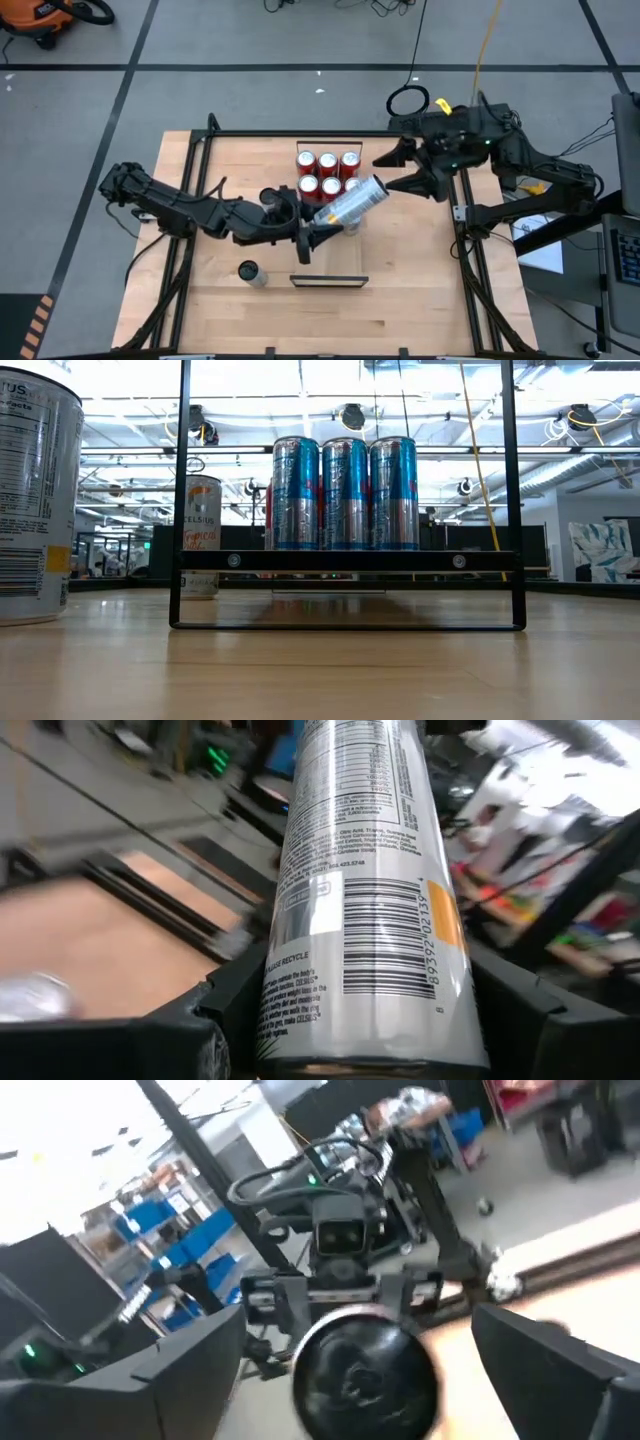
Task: Place canned beverage on shelf
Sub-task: Put the top white yellow soda can on the shelf
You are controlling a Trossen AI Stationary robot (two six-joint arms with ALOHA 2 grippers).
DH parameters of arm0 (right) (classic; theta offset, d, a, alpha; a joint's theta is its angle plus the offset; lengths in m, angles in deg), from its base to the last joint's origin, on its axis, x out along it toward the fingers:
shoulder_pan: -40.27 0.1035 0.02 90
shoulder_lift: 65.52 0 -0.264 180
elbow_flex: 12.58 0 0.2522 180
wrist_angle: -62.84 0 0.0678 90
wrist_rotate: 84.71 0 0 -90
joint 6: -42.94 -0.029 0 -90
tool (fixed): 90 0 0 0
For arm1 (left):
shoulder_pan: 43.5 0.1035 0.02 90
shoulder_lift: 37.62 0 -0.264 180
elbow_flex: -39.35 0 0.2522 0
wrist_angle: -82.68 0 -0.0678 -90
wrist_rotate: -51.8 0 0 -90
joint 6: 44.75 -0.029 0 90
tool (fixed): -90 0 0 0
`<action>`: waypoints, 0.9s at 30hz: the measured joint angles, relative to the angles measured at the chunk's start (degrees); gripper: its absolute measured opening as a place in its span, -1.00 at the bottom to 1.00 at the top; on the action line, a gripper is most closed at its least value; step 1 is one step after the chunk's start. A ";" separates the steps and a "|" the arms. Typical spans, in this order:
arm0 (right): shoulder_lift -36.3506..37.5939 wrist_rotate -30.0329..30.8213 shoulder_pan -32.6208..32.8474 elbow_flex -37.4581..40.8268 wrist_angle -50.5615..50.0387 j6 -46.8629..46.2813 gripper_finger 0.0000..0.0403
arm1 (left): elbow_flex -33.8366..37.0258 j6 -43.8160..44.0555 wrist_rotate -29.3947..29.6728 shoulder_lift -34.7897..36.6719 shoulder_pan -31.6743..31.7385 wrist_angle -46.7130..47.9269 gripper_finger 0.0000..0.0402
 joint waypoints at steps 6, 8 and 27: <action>1.59 -0.06 0.00 0.07 -0.84 11.53 0.81 | -0.02 13.29 -5.86 0.00 0.56 -0.73 0.24; 2.46 -1.35 0.00 0.07 -0.72 15.02 0.81 | -0.02 18.75 -7.95 0.00 1.33 -0.70 0.24; 5.95 -9.55 0.32 0.07 -5.29 2.63 0.82 | -0.15 32.81 -24.85 0.00 4.21 -14.07 0.24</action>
